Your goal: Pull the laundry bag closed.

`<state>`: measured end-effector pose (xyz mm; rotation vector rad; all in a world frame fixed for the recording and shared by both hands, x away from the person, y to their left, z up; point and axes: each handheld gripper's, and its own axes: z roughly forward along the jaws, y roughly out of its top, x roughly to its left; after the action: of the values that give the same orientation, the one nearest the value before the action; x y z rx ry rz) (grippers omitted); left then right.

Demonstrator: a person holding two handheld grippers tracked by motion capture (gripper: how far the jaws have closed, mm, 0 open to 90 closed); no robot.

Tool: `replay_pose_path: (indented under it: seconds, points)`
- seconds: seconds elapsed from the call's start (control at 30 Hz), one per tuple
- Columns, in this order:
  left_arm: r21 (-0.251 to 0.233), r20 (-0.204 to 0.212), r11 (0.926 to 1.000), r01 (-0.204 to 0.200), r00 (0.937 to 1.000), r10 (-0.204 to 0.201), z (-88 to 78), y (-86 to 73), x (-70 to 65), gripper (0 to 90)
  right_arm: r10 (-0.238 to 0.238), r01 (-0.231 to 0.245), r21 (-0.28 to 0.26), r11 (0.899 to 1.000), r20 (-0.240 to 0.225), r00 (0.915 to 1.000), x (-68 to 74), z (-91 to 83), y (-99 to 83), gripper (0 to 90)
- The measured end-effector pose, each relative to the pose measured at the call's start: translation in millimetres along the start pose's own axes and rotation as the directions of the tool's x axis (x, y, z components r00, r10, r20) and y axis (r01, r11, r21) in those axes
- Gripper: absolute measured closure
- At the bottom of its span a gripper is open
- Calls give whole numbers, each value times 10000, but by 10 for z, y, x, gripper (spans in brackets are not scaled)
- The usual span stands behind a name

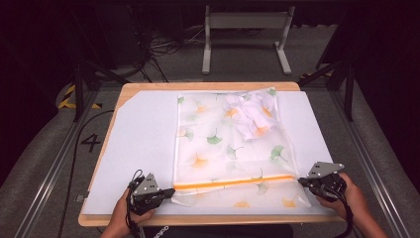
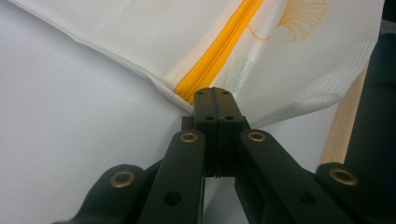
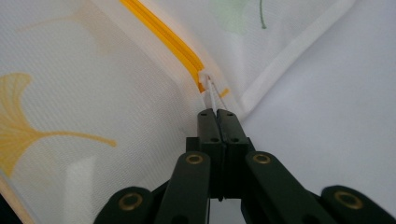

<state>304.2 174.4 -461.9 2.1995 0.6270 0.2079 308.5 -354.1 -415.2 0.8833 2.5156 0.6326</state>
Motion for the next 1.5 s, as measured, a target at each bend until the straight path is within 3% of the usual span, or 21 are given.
replay_pose_path:
  seconds: [0.13,0.2,0.27,0.87,1.13,1.33,1.5]
  points:
    - [43,-25,10000,-20,10000,20,-5,2,-2,900,91,-91,-20,10000,35,10000,-19,-4,-30,900]
    - [38,16,10000,37,10000,-37,-7,3,3,900,80,-82,82,9999,299,9995,-31,-5,-53,900]
    - [45,-18,10000,-15,10000,15,-7,6,-2,900,364,-364,-142,9992,14,9993,-59,-26,-89,900]
    - [-50,61,9997,-254,9997,255,-44,32,9,900,509,-513,-984,9938,-69,9987,-22,-114,-25,900]
    - [-376,-197,9988,-304,9994,297,-151,42,55,900,534,-523,-1569,9862,27,9986,-28,-129,-3,877]
    - [-592,-637,9976,-355,9975,317,-235,57,90,876,613,-558,-2066,9768,204,9979,-49,-163,8,834]
    - [-804,-1115,9961,-355,9934,264,-320,55,144,837,759,-653,-2425,9679,343,9965,-74,-174,2,747]
